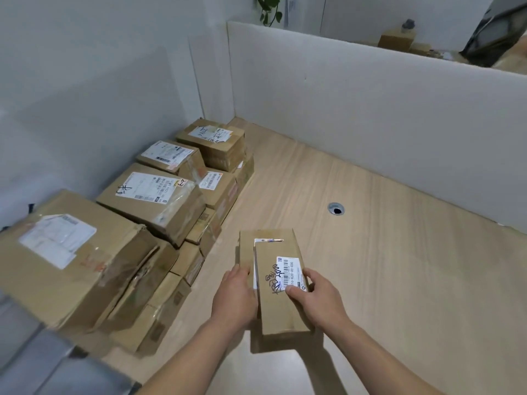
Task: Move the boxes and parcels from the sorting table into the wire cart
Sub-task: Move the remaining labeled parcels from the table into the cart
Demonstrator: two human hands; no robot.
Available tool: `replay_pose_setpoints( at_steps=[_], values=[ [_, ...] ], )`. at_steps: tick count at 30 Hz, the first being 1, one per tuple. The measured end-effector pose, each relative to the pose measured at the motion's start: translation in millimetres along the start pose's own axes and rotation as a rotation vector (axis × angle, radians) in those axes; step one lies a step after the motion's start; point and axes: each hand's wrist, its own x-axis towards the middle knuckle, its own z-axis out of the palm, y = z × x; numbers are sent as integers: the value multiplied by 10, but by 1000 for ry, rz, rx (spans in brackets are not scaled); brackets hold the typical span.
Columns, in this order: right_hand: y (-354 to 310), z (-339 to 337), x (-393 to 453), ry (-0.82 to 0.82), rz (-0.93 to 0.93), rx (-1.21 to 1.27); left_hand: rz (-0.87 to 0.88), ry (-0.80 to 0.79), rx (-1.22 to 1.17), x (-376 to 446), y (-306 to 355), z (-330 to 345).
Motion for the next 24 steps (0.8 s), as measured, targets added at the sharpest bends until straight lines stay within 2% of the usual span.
replay_pose_setpoints(
  at_steps=[6, 10, 17, 20, 24],
  values=[
    [120, 380, -33, -73, 46, -36, -67, -108, -21, 9, -364, 14],
    [185, 515, -18, -94, 78, -98, -190, -162, -118, 64, -525, 40],
    [163, 657, 29, 14, 80, -110, -332, -226, -260, 282, -909, 189],
    [153, 708, 20, 41, 88, -93, -345, -252, -273, 329, -902, 236],
    [153, 732, 33, 53, 140, -31, -354, -211, -199, 324, -798, 221]
  ],
)
